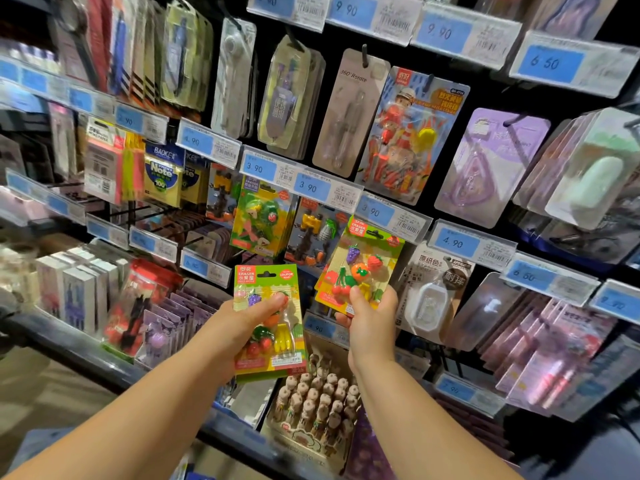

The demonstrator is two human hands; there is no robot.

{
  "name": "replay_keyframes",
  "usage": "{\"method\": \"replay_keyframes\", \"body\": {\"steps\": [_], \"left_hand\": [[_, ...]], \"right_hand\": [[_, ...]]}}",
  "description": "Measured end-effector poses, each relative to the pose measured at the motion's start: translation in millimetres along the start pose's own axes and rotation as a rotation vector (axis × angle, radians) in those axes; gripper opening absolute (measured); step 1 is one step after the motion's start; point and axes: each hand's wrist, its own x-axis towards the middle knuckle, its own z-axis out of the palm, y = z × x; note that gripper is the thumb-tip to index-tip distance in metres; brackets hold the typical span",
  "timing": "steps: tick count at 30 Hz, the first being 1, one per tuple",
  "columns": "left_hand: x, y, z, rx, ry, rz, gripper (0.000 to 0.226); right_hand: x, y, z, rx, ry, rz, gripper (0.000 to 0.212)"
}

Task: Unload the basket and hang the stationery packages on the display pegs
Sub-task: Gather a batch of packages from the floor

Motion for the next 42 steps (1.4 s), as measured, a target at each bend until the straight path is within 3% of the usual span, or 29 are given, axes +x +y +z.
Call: {"method": "replay_keyframes", "body": {"steps": [5, 9, 18, 21, 24, 27, 30, 34, 38, 42], "left_hand": [[0.3, 0.2, 0.3, 0.000, 0.000, 0.010, 0.031], [3.3, -2.7, -0.8, 0.034, 0.011, 0.028, 0.033], [6.1, -3.0, -0.2, 0.027, -0.028, 0.030, 0.042], [7.0, -3.6, 4.0, 0.024, -0.048, 0.025, 0.037], [6.3, -4.2, 9.6, -0.002, -0.069, 0.020, 0.032], [3.5, -5.1, 15.9, -0.043, -0.091, 0.003, 0.030], [-0.1, -6.6, 20.1, -0.059, -0.106, 0.023, 0.030], [2.9, -10.1, 16.0, -0.048, -0.107, 0.039, 0.036], [2.2, -10.3, 14.4, -0.036, -0.080, 0.040, 0.039], [0.1, -8.3, 15.8, -0.088, -0.126, 0.028, 0.047]], "right_hand": [[7.0, -2.3, 4.6, -0.031, 0.051, 0.019, 0.026], [14.0, -1.6, 1.7, -0.111, 0.118, 0.148, 0.063], [-7.2, -10.4, -0.8, -0.577, 0.002, 0.090, 0.084], [-24.3, -15.3, -5.9, -0.571, -0.008, -0.024, 0.074], [-35.1, -17.9, -9.3, -0.566, -0.066, -0.175, 0.035], [-41.2, -19.1, -6.7, -0.529, -0.246, -0.124, 0.007], [-47.5, -16.9, -4.4, -0.499, -0.402, -0.034, 0.021], [-47.5, -11.5, -3.6, -0.481, -0.403, 0.017, 0.048], [-45.9, -6.6, -0.9, -0.371, -0.489, 0.054, 0.035], [-41.3, -1.9, 0.0, -0.278, -0.431, 0.036, 0.029]]}}
